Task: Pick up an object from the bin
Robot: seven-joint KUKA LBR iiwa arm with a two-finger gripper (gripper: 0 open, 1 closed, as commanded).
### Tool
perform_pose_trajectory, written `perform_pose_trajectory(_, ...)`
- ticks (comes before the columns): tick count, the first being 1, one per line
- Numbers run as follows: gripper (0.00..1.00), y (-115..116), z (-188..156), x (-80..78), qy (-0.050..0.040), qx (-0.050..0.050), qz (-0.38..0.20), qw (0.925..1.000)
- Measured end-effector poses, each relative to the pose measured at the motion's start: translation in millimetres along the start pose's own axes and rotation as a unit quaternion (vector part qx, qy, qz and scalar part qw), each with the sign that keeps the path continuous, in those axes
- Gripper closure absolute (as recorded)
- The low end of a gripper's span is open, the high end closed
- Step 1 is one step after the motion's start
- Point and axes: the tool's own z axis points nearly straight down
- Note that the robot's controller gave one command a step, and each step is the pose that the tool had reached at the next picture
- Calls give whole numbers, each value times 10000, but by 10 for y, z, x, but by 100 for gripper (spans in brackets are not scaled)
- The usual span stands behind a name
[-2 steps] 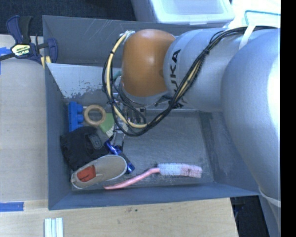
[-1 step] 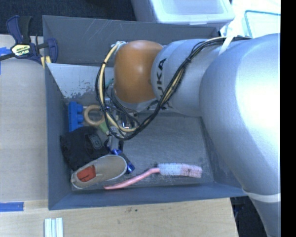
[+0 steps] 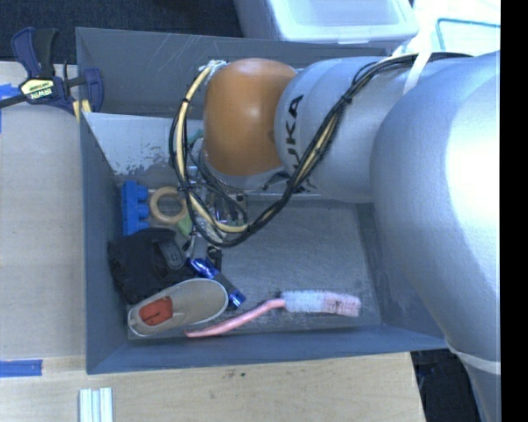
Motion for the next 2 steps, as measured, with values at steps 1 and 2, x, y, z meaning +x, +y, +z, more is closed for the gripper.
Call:
perform_pose_trajectory(1,0,-43,445,-88,34,11,-653,9979)
perform_pose_trajectory(2,0,78,238,-55,-10,-5,-30,10000)
